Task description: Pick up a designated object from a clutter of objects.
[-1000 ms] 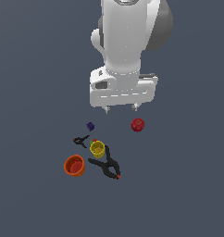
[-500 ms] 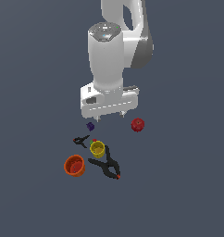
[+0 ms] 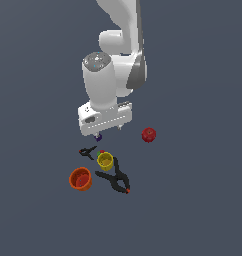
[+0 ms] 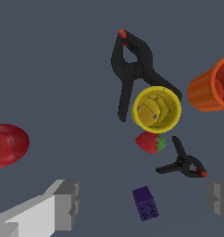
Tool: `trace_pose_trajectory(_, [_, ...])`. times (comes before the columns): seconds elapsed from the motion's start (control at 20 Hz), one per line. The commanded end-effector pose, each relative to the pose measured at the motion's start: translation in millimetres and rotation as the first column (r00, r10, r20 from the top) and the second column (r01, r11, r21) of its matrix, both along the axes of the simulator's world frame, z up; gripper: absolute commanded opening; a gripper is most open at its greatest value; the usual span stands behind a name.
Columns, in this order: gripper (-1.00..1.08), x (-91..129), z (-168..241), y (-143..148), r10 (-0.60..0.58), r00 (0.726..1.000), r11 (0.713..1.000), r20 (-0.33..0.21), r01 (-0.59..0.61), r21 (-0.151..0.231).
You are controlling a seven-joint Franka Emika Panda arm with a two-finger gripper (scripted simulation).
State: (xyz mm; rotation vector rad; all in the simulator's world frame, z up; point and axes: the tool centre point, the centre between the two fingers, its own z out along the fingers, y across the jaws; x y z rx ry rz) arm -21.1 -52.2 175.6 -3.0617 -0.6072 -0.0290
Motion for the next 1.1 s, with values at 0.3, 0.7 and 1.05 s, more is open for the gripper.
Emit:
trace_pose_trajectory(0.3, [1.0,-30.5,-48.3,-35.5,0.139,0.99,0.99,-0.003,-0.139,-0.01])
trace_pose_trajectory(0.7, [1.0,-61.2,-83.5,-61.0,0.25,0.968,0.968,-0.009,-0.25,-0.018])
trace_pose_trajectory(1.05, [1.0,-78.1,-99.4,-72.2,0.303,0.953,0.953,-0.013,-0.304,-0.022])
